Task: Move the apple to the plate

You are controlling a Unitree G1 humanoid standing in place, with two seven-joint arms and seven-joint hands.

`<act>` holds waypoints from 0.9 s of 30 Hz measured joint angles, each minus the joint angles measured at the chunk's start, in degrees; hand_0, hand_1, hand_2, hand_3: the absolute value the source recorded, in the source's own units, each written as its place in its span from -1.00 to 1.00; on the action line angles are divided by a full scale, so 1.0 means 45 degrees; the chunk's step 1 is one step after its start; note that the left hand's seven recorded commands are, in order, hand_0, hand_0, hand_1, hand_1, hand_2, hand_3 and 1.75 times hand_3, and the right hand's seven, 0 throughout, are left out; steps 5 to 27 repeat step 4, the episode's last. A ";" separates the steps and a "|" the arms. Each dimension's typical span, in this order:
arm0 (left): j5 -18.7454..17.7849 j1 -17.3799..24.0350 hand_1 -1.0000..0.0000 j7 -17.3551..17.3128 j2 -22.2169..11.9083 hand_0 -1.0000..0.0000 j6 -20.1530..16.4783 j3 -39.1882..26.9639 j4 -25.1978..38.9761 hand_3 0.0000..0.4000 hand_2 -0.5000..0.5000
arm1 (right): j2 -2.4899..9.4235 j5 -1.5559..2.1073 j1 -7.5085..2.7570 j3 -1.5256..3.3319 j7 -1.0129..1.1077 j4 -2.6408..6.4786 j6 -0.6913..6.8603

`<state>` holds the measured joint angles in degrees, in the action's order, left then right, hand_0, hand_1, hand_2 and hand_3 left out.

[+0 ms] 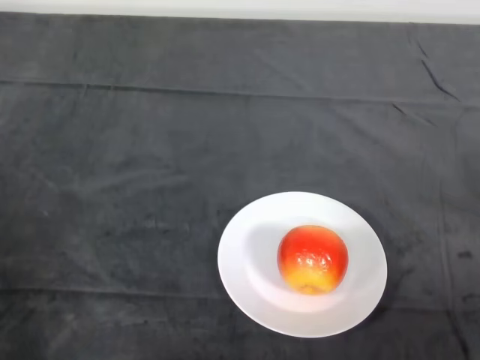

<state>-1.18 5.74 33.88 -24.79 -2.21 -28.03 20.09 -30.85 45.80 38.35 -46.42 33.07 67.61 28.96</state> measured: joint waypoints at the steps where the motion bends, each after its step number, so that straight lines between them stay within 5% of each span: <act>1: 0.0001 0.0000 1.00 0.0000 0.0000 1.00 0.0016 0.0000 0.0000 -1.00 0.00 | 0.0000 0.0000 0.0000 0.0001 0.0000 0.0000 0.0000; 27: 0.0002 0.0000 1.00 0.0000 0.0000 1.00 0.0017 0.0000 0.0000 -1.00 0.00 | 0.0000 0.0000 0.0000 0.0001 0.0000 0.0000 0.0000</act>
